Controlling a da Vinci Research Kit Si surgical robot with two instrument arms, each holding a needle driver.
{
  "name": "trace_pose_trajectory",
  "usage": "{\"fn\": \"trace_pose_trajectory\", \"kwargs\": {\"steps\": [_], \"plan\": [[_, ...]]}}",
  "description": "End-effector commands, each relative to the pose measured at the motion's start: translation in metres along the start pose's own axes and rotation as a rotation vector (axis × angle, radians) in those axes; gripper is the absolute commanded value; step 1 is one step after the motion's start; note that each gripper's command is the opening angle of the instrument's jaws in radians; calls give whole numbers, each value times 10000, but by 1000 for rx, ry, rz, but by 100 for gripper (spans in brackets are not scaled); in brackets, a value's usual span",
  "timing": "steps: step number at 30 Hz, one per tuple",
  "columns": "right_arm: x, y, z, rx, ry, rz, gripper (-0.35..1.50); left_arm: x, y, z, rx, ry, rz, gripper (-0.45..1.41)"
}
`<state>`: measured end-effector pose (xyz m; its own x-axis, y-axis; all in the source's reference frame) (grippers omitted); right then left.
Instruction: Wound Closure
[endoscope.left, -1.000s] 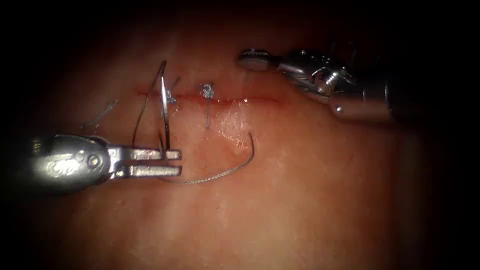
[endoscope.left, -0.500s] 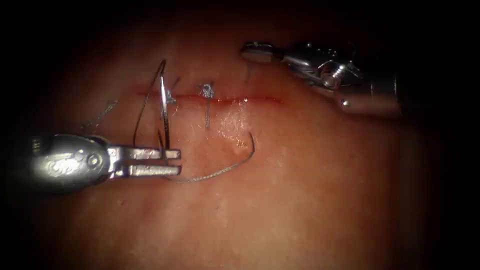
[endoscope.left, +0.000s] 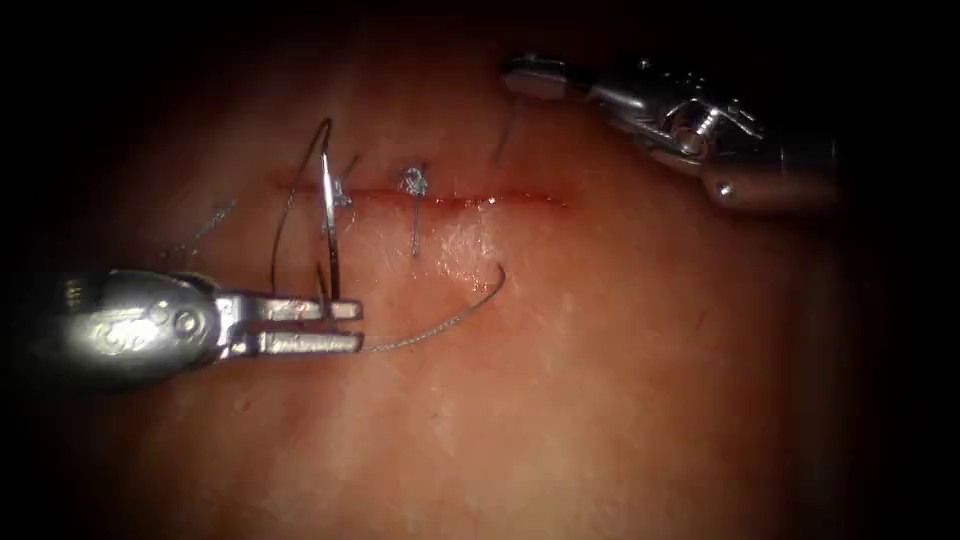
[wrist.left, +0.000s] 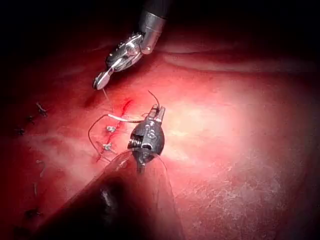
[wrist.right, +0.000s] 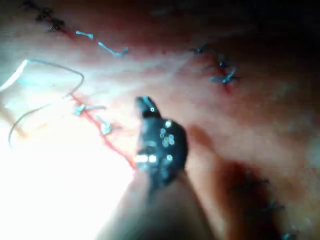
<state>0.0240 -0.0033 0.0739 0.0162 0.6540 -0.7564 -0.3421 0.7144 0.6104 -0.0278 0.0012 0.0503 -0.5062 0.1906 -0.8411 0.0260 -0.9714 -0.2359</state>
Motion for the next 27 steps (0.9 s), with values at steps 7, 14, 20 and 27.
{"fn": "trace_pose_trajectory", "kwargs": {"steps": [7,14,20,27], "plan": [[20,2,-1,-24,41,-48,-35,-2,-4,8,2,1,2,-45],[22,0,-2,-32,43,-58,-35,-1,-3,8,2,1,2,-45],[23,0,-2,-33,43,-57,-35,0,-2,8,2,1,2,-45],[26,1,-2,-35,45,-60,-35,2,-1,8,2,1,1,-45]]}}
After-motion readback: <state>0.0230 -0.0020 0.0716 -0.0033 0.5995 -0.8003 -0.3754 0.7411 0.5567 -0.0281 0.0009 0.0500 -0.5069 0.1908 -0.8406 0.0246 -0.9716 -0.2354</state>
